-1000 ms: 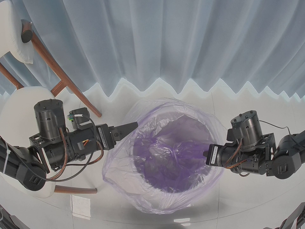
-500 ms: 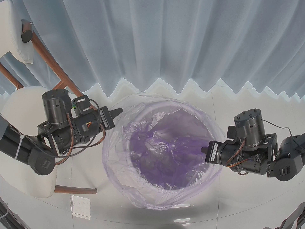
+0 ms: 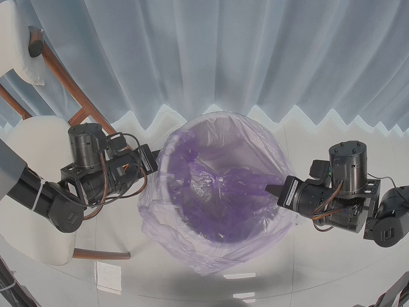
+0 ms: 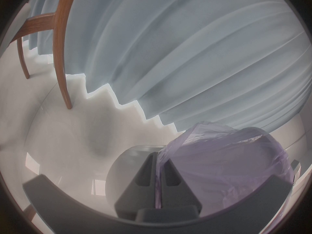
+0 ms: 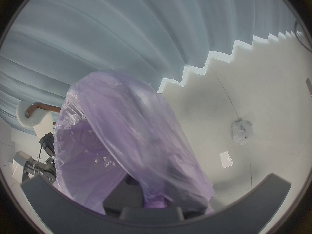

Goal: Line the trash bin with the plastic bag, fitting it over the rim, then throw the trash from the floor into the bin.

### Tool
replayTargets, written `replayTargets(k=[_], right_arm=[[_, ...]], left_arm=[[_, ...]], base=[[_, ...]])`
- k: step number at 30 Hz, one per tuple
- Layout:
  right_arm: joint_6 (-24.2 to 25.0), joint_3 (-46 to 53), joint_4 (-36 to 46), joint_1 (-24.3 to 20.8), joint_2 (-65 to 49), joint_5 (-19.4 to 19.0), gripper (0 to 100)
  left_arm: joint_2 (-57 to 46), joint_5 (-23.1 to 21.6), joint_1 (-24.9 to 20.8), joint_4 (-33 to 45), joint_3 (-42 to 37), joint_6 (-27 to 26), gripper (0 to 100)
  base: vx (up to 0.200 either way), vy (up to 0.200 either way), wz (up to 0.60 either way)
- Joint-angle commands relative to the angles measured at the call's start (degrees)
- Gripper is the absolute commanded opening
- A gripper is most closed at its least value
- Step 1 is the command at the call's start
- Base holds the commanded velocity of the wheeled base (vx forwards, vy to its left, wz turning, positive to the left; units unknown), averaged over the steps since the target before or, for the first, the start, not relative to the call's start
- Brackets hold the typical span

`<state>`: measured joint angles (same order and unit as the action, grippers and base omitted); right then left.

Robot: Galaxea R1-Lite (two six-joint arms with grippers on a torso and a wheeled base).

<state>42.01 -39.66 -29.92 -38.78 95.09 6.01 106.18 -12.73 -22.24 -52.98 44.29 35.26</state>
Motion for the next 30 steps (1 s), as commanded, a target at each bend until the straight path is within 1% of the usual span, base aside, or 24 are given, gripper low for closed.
replayTargets(k=[1, 2, 3, 6, 8, 10, 11, 13, 14, 15, 17, 18, 20, 22, 23, 24, 28, 30], right_arm=[[0.0, -0.07, -0.05, 0.11, -0.08, -0.03, 0], [0.0, 0.02, -0.05, 0.19, 0.01, -0.03, 0], [0.0, 0.02, -0.05, 0.19, 0.1, -0.03, 0], [-0.08, 0.02, 0.03, 0.46, 0.45, 0.23, 0], [-0.08, 0.02, 0.12, 0.63, 0.63, 0.23, 0], [0.0, -0.51, 0.21, 1.95, 1.94, 0.41, 0], [0.0, -0.6, 0.3, 2.13, 2.03, 0.41, 0], [0.0, -1.74, 0.47, 3.09, 3.88, 2.08, 0], [0.09, -2.62, 0.56, 3.53, 5.37, 4.1, 0], [0.18, -2.71, 0.47, 3.62, 5.72, 4.54, 0], [0.44, -4.38, 0.47, 3.8, 8.36, 7.96, 0], [0.79, -4.9, 0.56, 3.97, 9.15, 8.93, 0], [1.85, -5.78, 0.65, 4.06, 10.29, 9.9, 0], [1.94, -5.87, 0.65, 4.06, 10.38, 9.99, 0], [3.34, -7.63, 0.74, 4.24, 12.4, 12.53, 0], [4.05, -8.24, 0.82, 4.59, 13.11, 13.5, 0], [6.59, -9.91, 0.91, 5.03, 13.55, 15.0, 0], [6.77, -10.35, 0.91, 5.38, 13.55, 15.44, 0]], left_arm=[[0.26, 0.07, 0.35, -0.02, -0.69, -0.1, 0], [-0.01, 0.16, 0.44, -0.11, -1.13, -0.1, 0], [-0.18, 0.16, 0.53, -0.11, -1.31, -0.19, 100], [-2.91, 0.95, 1.85, -0.11, -1.75, -0.27, 100], [-3.88, 1.65, 1.93, -0.02, -1.84, -0.27, 100], [-8.62, 3.23, 1.93, 0.6, -2.72, -0.19, 100], [-9.15, 3.32, 1.93, 0.6, -2.98, -0.19, 100], [-13.46, 3.41, 1.93, 0.69, -5.44, -0.27, 100], [-16.0, 3.41, 1.58, 0.69, -6.93, -0.19, 100], [-16.62, 3.41, 1.49, 0.69, -7.37, -0.19, 100], [-20.66, 3.32, 0.09, 1.04, -12.03, -0.36, 100], [-21.72, 3.32, -0.62, 1.04, -14.32, -0.45, 100], [-22.42, 3.15, -1.14, 0.95, -18.01, -0.54, 100], [-22.42, 3.06, -1.14, 0.95, -18.18, -0.54, 100], [-22.68, 2.8, -2.46, 0.86, -20.21, -0.36, 100], [-22.6, 2.8, -4.22, 0.95, -20.47, -0.19, 100], [-20.93, 2.71, -9.14, 0.95, -20.91, 0.43, 100], [-18.82, 2.62, -10.72, 0.42, -20.38, 2.36, 100]], base=[[0.0, 0.0, 0.0], [0.0, 0.0, 0.0], [0.0, 0.0, 0.0], [0.0, 0.0, 0.0], [0.0, 0.0, 0.0], [0.0, 0.0, 0.0], [0.0, 0.0, 0.0], [0.0, 0.0, 0.0], [0.0, 0.0, 0.0], [0.0, 0.0, 0.0], [0.0, 0.0, 0.0], [0.0, 0.0, 0.0], [0.0, 0.0, 0.0], [0.0, 0.0, 0.0], [0.0, 0.0, 0.0], [0.0, 0.0, 0.0], [0.0, 0.0, 0.0], [0.0, 0.0, 0.0]])
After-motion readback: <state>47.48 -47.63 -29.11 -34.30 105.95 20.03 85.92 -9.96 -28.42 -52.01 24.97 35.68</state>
